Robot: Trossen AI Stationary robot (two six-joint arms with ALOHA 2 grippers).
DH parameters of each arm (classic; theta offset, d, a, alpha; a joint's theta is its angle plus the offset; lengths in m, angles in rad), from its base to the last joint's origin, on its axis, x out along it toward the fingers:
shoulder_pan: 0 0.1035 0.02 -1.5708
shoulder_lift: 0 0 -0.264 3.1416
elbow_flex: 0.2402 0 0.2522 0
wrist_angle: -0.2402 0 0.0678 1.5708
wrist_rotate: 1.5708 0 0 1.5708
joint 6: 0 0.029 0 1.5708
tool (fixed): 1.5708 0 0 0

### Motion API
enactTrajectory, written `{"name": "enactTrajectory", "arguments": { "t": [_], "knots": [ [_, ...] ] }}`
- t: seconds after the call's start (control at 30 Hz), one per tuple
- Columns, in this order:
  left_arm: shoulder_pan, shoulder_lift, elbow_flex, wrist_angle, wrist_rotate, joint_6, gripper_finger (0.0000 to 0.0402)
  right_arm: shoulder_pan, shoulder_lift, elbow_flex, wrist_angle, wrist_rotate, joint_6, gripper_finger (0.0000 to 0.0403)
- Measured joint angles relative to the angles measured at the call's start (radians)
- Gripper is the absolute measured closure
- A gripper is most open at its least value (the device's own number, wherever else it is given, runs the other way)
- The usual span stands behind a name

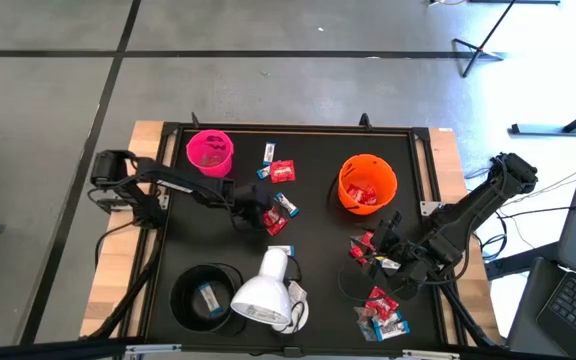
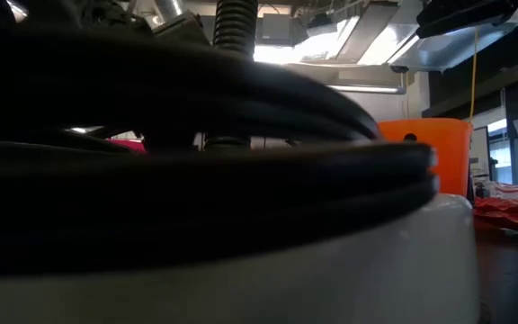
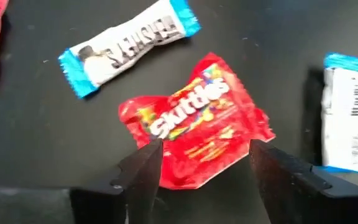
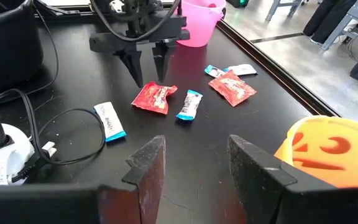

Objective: Sort candy
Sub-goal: Put the red candy into the orange bucket

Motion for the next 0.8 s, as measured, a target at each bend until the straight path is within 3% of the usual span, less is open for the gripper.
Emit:
{"name": "enactTrajectory", "arguments": {
  "t": [0.43,0.6,0.8],
  "knots": [
    [-0.018,0.099,0.003,0.007,-0.107,-0.008,0.0174,0.000,0.000,0.000,-0.001,0.000,0.014,0.0233],
    [-0.043,0.100,0.003,0.010,-0.155,0.001,0.0226,0.000,0.000,0.000,-0.002,0.000,0.014,0.0233],
    [-0.057,0.085,0.001,0.001,-0.162,0.004,0.0329,0.000,0.000,0.000,-0.003,0.000,0.014,0.0233]
  ]
}}
